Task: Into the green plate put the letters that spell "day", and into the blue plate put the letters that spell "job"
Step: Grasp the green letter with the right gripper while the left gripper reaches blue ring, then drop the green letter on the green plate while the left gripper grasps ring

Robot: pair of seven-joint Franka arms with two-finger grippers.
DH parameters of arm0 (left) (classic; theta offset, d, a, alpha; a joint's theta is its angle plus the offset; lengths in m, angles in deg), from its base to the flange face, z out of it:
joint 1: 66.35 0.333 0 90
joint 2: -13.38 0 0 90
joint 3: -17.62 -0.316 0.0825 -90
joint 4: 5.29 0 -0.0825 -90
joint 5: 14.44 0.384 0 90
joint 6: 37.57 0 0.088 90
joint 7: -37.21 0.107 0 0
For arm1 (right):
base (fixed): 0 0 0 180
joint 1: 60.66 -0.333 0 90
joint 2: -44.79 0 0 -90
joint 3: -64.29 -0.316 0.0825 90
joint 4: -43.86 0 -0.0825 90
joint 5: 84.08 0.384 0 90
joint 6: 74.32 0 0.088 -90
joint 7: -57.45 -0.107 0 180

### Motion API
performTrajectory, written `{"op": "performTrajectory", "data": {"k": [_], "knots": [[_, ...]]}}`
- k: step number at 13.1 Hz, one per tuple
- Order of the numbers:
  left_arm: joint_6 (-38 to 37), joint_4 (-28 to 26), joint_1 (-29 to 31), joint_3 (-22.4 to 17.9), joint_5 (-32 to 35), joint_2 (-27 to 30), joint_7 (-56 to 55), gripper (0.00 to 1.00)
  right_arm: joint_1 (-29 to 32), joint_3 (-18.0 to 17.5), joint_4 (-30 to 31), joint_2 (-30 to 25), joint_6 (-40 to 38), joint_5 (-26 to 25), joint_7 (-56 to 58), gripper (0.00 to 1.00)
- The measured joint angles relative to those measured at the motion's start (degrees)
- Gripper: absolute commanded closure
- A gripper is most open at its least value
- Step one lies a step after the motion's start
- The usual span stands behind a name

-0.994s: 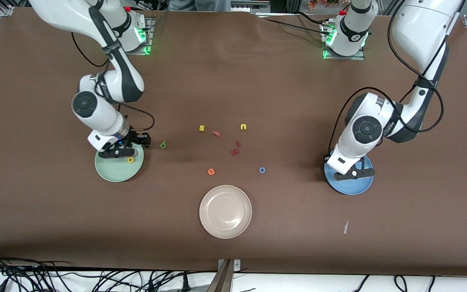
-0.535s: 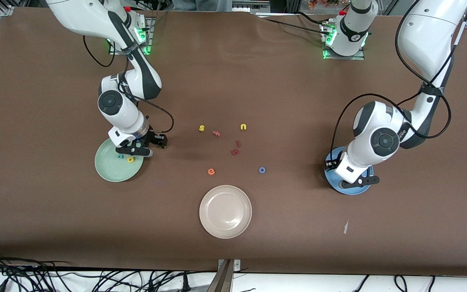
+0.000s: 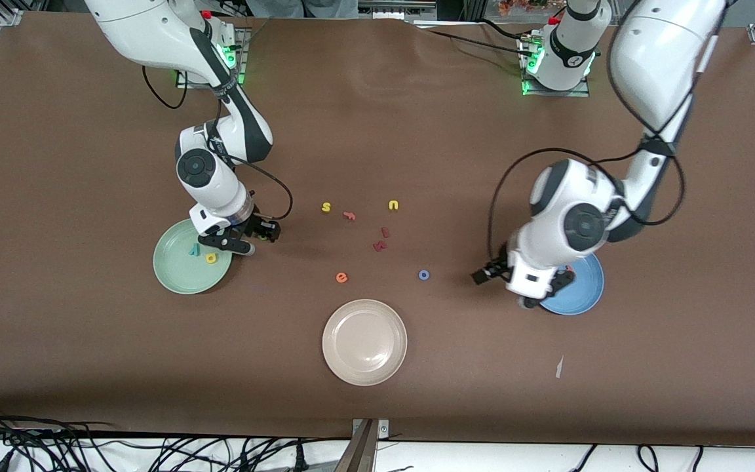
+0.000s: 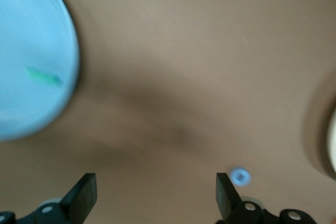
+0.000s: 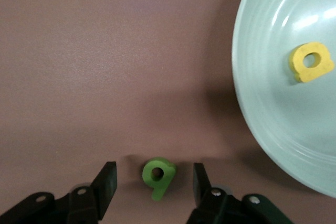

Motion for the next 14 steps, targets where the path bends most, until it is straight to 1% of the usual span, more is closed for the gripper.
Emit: {"op": "performTrajectory", "data": {"k": [2,3,5,6,7,8,10,11,14], "knots": [[0.0,0.7,-3.5,-0.4,0.0,-1.5,-5.3,0.01,0.0,0.0,0.0,0.3,0.4,0.0,0.0,0.47],[0.0,1.8,-4.9,-1.0,0.5,-2.8,-6.3,0.01,0.0,0.0,0.0,0.4,0.4,0.0,0.0,0.49],[0.0,5.4,-9.4,-4.1,3.2,-6.5,-10.2,0.01,0.0,0.0,0.0,0.7,0.5,0.0,-0.1,0.53],[0.0,7.2,-11.9,-5.6,3.9,-8.5,-12.1,0.01,0.0,0.0,0.0,0.8,0.5,0.0,-0.1,0.53],[0.1,8.7,-13.7,-6.4,4.1,-10.1,-13.5,0.01,0.0,0.0,0.0,0.9,0.5,0.0,-0.1,0.57],[0.1,9.8,-14.6,-6.7,4.2,-11.3,-14.5,0.01,0.0,0.0,0.0,0.9,0.6,0.0,-0.1,0.62],[0.9,11.5,-15.1,-6.9,4.2,-12.8,-15.7,0.01,0.0,0.0,0.0,1.1,0.8,0.0,-0.1,0.76],[1.6,12.0,-15.2,-6.9,4.2,-13.2,-15.9,0.02,0.0,0.1,0.0,1.0,0.8,0.0,-0.1,0.81],[3.2,13.2,-15.6,-6.9,4.2,-14.8,-16.1,0.04,-0.1,0.1,0.0,1.0,0.9,0.0,-0.1,0.81]]}}
